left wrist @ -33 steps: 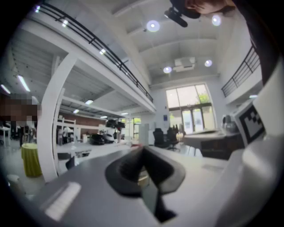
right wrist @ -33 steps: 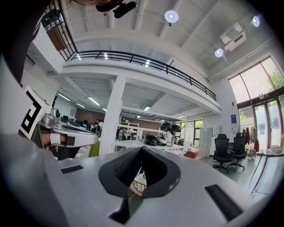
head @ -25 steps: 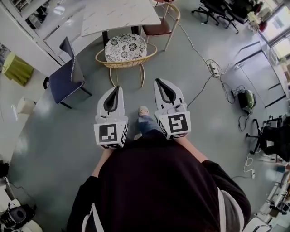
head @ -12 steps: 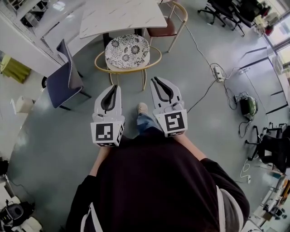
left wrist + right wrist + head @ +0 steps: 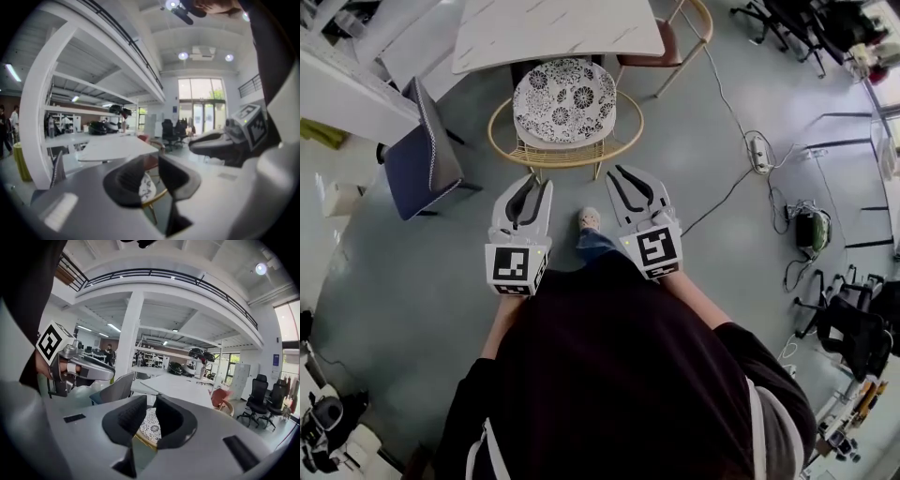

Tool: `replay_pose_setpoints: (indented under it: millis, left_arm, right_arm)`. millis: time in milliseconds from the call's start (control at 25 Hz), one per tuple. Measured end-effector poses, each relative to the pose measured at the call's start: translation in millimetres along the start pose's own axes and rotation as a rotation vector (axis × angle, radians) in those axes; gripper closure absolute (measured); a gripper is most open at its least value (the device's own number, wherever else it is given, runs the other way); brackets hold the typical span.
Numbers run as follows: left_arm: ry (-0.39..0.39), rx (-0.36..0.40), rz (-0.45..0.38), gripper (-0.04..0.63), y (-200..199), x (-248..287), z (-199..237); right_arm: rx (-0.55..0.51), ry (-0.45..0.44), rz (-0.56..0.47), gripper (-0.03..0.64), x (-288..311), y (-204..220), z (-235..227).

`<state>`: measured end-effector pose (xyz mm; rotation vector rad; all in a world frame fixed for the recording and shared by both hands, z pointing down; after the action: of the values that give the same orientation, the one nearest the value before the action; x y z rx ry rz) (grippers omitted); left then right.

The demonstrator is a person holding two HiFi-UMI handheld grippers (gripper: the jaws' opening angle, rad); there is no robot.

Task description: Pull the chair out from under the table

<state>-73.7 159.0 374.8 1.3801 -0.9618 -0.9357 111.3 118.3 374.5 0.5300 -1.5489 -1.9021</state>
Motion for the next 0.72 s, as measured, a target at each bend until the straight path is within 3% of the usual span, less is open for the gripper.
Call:
replay_pose_setpoints:
  millis: [160, 240, 520, 720]
  left_arm:
    - [0.015, -0.004, 0.071, 0.476, 20, 27, 20]
    - [0.032, 0.010, 0.107, 0.462, 26, 38, 27]
    - [0.125, 0.181, 0.252, 0.427, 58, 73, 38]
    - [0.181, 0.232, 0.339, 0.407, 87, 90, 38]
  right_arm:
    - [0.012, -0.065, 0.081, 0.585, 27, 27, -19]
    - [0.021, -0.097, 0.124, 0.545, 38, 39, -26]
    - [0.008, -0.188, 0.259, 0.469, 64, 80, -46]
    - [-0.050, -0.267, 0.356, 0.453, 76, 114, -60]
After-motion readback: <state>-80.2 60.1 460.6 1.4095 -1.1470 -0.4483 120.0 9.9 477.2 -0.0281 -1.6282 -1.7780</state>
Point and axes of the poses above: the fingertips, and each gripper's own axes: x forward along the fingers, z to its left, y out of its underside, the point moved 7 cm from there along -x, backward along the fingers, and after that the axes turned 11 degrees about -z, right-handed, at the moved point
